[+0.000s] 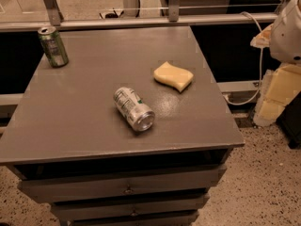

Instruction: Move sponge near green can

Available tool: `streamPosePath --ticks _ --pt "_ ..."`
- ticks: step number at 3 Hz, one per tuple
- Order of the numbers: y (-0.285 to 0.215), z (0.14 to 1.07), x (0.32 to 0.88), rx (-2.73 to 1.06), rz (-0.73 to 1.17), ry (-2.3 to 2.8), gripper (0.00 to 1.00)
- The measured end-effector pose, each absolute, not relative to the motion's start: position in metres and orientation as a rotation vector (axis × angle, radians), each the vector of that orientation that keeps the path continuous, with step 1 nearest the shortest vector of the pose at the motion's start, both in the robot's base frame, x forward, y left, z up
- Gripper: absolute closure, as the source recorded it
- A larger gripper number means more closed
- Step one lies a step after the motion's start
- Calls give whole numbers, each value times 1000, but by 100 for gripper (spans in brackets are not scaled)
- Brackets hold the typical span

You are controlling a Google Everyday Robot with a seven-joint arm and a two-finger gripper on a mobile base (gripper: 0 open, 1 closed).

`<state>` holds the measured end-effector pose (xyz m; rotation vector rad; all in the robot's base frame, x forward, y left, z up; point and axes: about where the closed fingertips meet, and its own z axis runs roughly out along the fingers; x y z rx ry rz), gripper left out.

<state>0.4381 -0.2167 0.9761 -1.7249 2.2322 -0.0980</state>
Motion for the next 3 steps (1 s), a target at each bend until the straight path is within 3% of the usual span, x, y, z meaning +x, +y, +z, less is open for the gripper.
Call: streamPosePath --ticks 1,3 --pt "-217 976 438 -1725 -98 2232 0" --pt "-192 937 505 -1614 20 2147 0"
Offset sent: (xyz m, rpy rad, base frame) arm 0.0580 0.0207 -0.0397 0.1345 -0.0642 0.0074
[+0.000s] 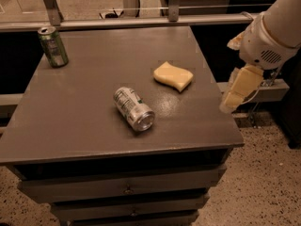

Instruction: Move sponge near green can

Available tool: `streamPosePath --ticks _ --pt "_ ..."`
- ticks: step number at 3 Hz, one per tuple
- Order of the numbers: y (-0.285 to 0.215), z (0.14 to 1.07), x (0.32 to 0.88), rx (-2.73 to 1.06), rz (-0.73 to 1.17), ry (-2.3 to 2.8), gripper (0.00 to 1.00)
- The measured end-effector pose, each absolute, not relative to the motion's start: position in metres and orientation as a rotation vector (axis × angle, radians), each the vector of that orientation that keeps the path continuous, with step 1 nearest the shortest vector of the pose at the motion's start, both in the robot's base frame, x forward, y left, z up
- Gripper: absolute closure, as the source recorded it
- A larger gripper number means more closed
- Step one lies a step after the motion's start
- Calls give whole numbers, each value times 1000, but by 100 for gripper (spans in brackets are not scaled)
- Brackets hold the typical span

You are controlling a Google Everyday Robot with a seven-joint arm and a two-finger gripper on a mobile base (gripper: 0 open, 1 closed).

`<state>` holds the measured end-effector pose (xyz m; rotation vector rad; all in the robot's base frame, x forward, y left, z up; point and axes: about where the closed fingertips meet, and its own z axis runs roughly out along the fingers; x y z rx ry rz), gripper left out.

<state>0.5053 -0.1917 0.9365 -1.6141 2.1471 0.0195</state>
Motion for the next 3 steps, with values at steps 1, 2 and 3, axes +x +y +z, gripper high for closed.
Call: streamPosePath --ticks 1,2,3 --pt "-171 916 549 -1516 89 2120 0" --pt "-161 898 593 -1364 177 2113 0" --pt "-156 874 634 -1170 286 2117 0"
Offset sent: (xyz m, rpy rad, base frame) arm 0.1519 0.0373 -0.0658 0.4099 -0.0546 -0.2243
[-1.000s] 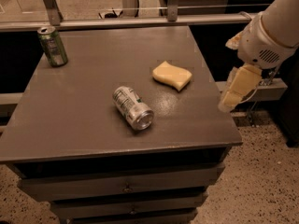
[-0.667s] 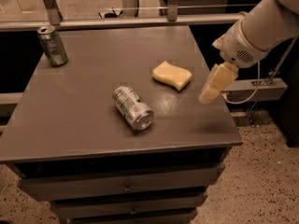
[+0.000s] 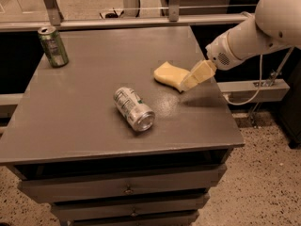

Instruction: Move sponge near green can

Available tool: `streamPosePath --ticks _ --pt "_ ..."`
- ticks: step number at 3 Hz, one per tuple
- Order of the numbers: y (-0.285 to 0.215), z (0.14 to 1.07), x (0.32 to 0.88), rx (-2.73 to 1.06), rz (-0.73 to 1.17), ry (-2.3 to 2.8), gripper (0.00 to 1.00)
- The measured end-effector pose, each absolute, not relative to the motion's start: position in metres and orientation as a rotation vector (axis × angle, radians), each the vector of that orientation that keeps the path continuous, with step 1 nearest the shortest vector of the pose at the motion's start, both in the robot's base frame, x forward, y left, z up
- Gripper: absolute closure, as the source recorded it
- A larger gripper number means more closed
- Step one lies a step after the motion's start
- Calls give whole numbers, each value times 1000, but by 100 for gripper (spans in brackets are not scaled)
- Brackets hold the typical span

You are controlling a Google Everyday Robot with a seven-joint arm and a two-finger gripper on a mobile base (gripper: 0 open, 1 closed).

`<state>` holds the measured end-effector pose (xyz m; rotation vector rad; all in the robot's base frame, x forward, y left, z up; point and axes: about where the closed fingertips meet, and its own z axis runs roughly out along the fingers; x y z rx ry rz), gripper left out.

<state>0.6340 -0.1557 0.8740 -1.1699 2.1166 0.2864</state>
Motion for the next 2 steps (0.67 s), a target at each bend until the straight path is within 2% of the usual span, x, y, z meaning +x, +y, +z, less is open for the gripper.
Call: streamPosePath --ticks 1,2 --pt "-142 853 654 -1087 341 2130 0" --pt "-121 833 661 -1038 399 2147 25"
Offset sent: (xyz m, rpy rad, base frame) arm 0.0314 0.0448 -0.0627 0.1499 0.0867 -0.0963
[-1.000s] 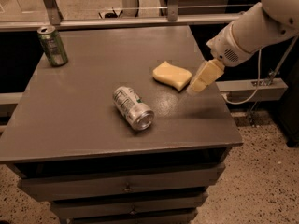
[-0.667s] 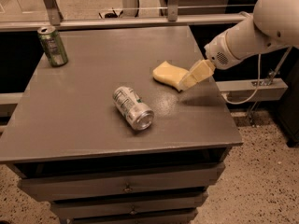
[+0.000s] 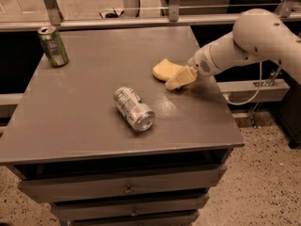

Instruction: Move sponge near green can

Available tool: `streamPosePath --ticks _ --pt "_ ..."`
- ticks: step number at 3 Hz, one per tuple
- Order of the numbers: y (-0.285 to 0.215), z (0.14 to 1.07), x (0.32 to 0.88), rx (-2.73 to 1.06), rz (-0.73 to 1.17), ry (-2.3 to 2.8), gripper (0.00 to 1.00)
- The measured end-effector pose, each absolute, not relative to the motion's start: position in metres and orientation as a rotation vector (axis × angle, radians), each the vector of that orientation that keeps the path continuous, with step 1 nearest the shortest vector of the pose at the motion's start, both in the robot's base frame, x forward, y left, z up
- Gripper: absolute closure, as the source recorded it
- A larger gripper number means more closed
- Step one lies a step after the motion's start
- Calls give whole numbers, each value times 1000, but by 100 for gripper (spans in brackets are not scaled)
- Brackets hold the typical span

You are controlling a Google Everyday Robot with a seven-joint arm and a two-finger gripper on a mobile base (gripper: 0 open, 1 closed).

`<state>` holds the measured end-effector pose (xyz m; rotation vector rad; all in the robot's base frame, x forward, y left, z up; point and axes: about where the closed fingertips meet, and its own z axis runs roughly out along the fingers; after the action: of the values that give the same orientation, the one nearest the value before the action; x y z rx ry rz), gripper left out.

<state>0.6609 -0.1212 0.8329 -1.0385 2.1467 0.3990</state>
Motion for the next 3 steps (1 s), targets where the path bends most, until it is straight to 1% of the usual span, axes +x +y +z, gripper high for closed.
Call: streamPosePath --ticks 1,3 --pt "-113 832 663 -1032 410 2139 47" --pt "-102 904 663 -1048 370 1987 93"
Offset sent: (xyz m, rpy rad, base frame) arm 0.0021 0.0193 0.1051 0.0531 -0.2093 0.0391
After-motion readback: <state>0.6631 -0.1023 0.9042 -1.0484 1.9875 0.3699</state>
